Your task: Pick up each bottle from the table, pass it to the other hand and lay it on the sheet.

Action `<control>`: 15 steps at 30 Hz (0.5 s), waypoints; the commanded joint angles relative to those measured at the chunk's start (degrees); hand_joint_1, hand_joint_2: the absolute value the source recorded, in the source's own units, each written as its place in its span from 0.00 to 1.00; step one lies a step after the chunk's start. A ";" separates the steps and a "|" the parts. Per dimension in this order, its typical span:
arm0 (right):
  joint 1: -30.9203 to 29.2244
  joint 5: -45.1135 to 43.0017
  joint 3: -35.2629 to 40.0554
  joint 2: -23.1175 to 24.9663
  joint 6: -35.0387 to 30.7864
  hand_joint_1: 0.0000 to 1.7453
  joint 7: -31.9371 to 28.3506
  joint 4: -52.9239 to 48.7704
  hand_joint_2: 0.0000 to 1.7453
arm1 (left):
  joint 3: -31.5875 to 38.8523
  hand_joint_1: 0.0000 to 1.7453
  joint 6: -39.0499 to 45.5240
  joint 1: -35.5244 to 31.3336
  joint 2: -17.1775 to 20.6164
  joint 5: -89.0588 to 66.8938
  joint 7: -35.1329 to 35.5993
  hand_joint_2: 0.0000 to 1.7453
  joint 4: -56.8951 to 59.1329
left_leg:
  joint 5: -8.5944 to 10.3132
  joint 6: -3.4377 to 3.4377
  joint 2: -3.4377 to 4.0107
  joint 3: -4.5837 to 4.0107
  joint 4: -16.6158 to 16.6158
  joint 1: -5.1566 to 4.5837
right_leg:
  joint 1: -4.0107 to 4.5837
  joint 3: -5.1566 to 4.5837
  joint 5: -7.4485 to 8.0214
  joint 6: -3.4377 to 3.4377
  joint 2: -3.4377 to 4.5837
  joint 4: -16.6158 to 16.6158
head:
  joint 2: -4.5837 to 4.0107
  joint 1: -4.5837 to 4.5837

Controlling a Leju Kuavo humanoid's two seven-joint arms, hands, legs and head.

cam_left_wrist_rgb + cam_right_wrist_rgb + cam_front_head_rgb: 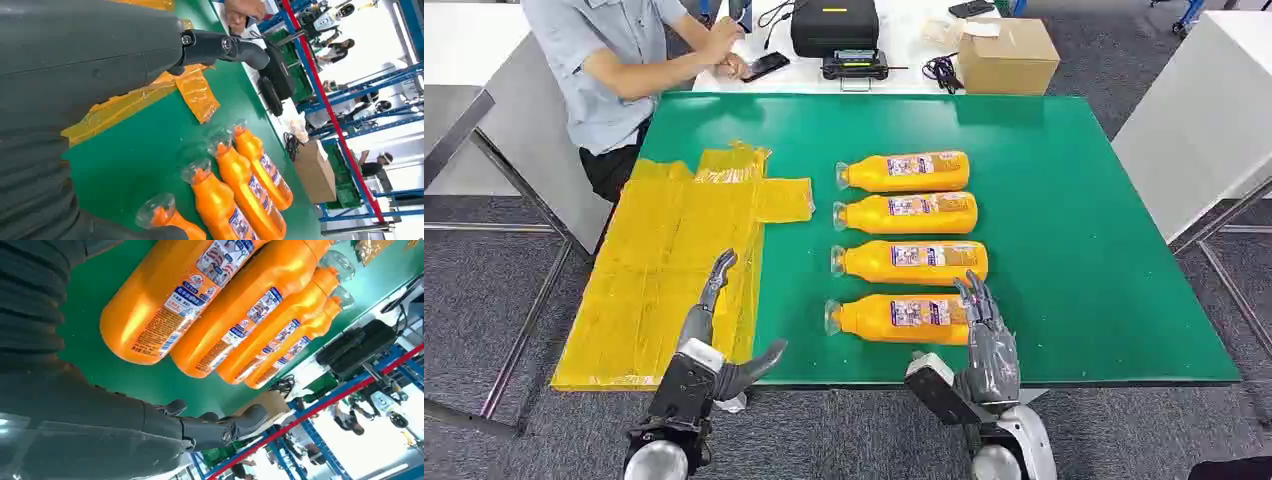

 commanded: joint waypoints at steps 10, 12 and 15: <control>-6.26 7.10 1.50 -4.94 -0.97 0.00 4.87 5.86 1.00 | -1.39 0.00 -1.59 -4.06 0.06 0.60 0.56 1.00 5.40 | -0.02 -0.07 0.01 0.14 -0.04 0.05 | 0.06 0.16 0.00 -0.08 -0.02 -0.08 | 0.00 0.00; -6.50 7.84 2.30 -5.08 -0.64 0.00 5.34 5.77 1.00 | -1.45 0.00 -1.53 -4.13 0.06 0.60 0.56 1.00 5.51 | -0.08 -0.11 0.01 0.26 -0.03 0.08 | 0.09 0.28 -0.06 -0.13 -0.02 -0.08 | 0.00 0.00; -6.50 7.84 2.30 -5.08 -0.64 0.00 5.34 5.77 1.00 | -1.45 0.00 -1.53 -4.13 0.06 0.60 0.56 1.00 5.51 | -0.07 -0.10 0.04 0.23 -0.04 0.06 | 0.08 0.23 -0.05 -0.12 0.01 -0.06 | 0.00 0.00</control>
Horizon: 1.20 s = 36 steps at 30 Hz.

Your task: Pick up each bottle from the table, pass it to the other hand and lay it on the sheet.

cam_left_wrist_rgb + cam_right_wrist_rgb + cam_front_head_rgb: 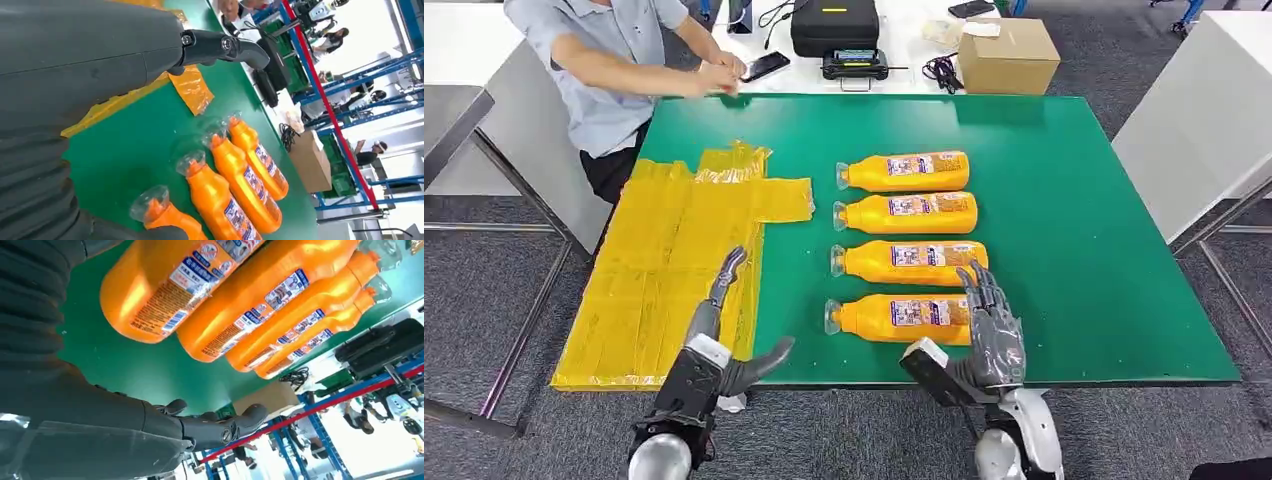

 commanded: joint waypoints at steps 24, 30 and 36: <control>-10.67 3.84 3.39 -8.63 5.47 0.00 7.56 20.36 1.00 | -2.96 0.00 -2.41 -5.32 0.06 0.92 0.32 1.00 8.44 | -0.05 -0.08 0.02 0.20 -0.05 0.06 | 0.07 0.21 -0.02 -0.09 -0.01 -0.08 | 0.00 -0.02; -12.34 5.16 5.50 -9.44 6.11 0.00 8.27 23.12 1.00 | -3.72 0.00 -3.51 -6.14 0.06 1.76 0.67 1.00 10.42 | -0.12 -0.14 0.08 0.30 0.01 0.10 | 0.11 0.32 -0.08 -0.17 0.04 -0.04 | 0.00 -0.02; -12.77 6.51 8.75 -10.78 6.76 0.00 9.68 25.14 1.00 | -4.04 0.00 -3.67 -6.70 0.06 1.91 0.69 1.00 11.43 | -0.02 -0.07 0.00 0.13 -0.04 0.04 | 0.04 0.14 -0.02 -0.08 -0.03 -0.05 | 0.00 -0.02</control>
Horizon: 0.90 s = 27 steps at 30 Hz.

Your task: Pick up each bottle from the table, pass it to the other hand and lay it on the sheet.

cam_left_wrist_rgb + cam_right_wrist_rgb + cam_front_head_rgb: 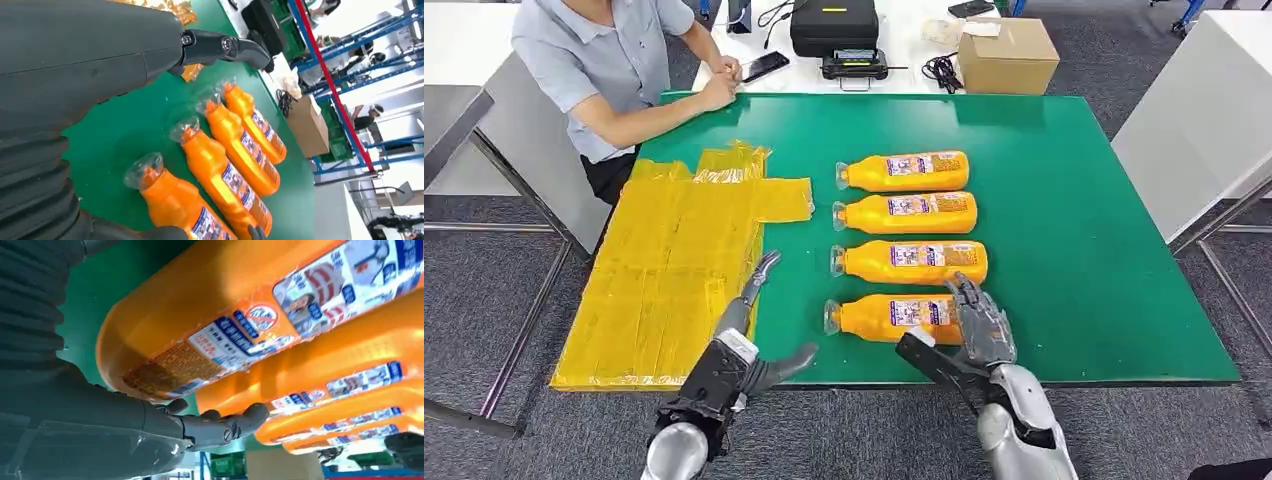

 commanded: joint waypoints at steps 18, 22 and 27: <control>-5.62 -1.65 9.91 -8.29 5.37 1.00 2.66 13.89 1.00 | -1.48 0.00 -1.03 -4.73 -0.18 0.97 -0.23 1.00 7.34 | -0.03 -0.09 -0.07 0.36 -0.04 0.08 | 0.09 0.38 -0.04 -0.10 -0.10 -0.09 | 0.00 0.00; -5.18 -3.06 11.47 -9.43 6.18 1.00 2.17 13.58 1.00 | -1.56 0.00 -1.08 -4.78 -0.18 1.01 -0.39 1.00 7.38 | -0.01 -0.07 -0.11 0.45 -0.03 0.06 | 0.07 0.46 -0.03 -0.09 -0.14 -0.09 | 0.00 0.00; -4.62 -3.46 12.31 -9.71 6.12 1.00 2.20 12.49 1.00 | -1.53 0.00 -1.09 -4.73 -0.18 1.01 -0.42 1.00 7.35 | -0.04 -0.10 -0.14 0.60 -0.03 0.09 | 0.10 0.61 -0.08 -0.13 -0.17 -0.09 | 0.00 0.00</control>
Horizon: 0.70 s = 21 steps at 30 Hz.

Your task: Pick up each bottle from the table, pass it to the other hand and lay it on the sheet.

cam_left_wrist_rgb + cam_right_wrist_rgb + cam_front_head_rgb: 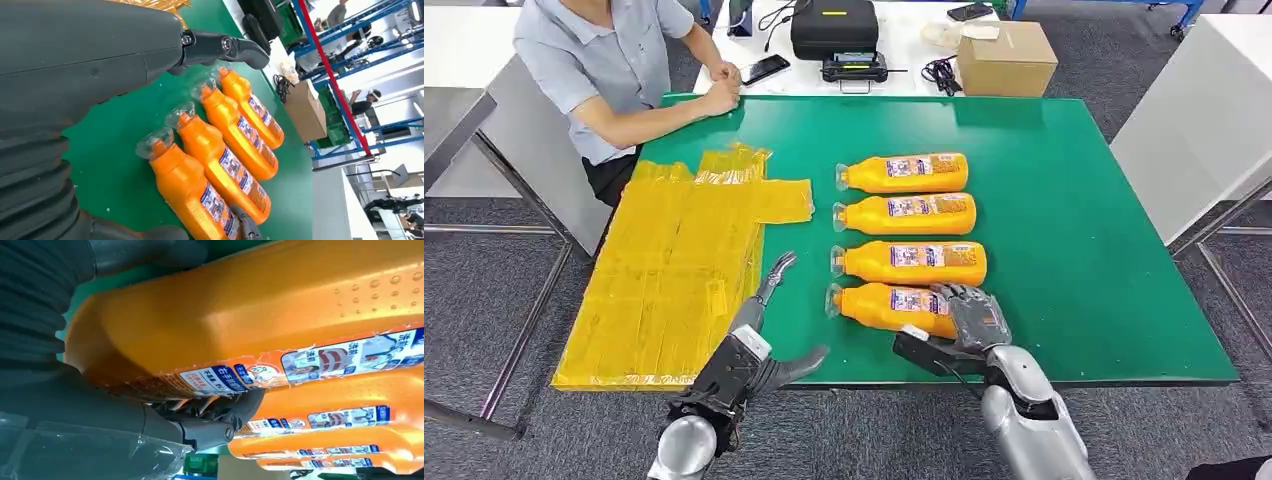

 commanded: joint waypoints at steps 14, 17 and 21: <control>3.94 -16.42 0.54 -1.95 4.03 1.00 -7.09 2.01 1.00 | -0.99 0.00 1.09 -3.99 -0.33 4.65 -0.99 1.00 5.60 | -0.02 -0.14 -0.26 0.33 -0.05 0.11 | 0.12 0.40 -0.09 -0.17 -0.30 -0.11 | 0.00 0.00; 5.88 -23.12 -1.18 0.65 5.32 1.00 -10.03 -4.38 1.00 | -0.58 0.00 5.02 -3.79 -0.33 10.80 -1.41 1.00 6.19 | -0.01 -0.13 -0.24 0.33 -0.06 0.11 | 0.13 0.41 -0.08 -0.16 -0.29 -0.11 | 0.00 0.00; 6.54 -24.87 -1.14 2.41 6.60 1.00 -8.85 -9.26 1.00 | 0.39 0.00 6.55 -3.02 -0.33 14.06 -1.72 1.00 6.03 | -0.11 -0.20 0.15 0.38 -0.03 0.10 | 0.13 0.31 -0.08 -0.22 0.02 -0.02 | 0.00 0.00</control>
